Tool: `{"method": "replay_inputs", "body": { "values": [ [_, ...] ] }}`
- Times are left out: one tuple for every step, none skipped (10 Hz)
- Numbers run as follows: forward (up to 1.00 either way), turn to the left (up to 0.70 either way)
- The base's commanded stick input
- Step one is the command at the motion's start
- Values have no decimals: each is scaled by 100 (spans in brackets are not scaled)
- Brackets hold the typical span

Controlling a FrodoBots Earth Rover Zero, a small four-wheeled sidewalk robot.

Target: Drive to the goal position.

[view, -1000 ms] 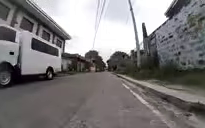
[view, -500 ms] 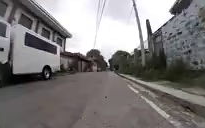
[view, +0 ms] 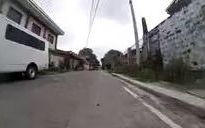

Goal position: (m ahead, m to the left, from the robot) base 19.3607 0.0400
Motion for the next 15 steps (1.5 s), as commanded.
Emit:
{"method": "replay_inputs", "body": {
  "values": [
    [100, 0],
    [100, 0],
    [100, 0],
    [100, -2],
    [100, -1],
    [100, 0],
    [100, 0],
    [100, 0],
    [100, 0],
    [100, 0],
    [100, 0],
    [100, -8],
    [100, -30],
    [100, -40],
    [100, -40]
  ]
}}
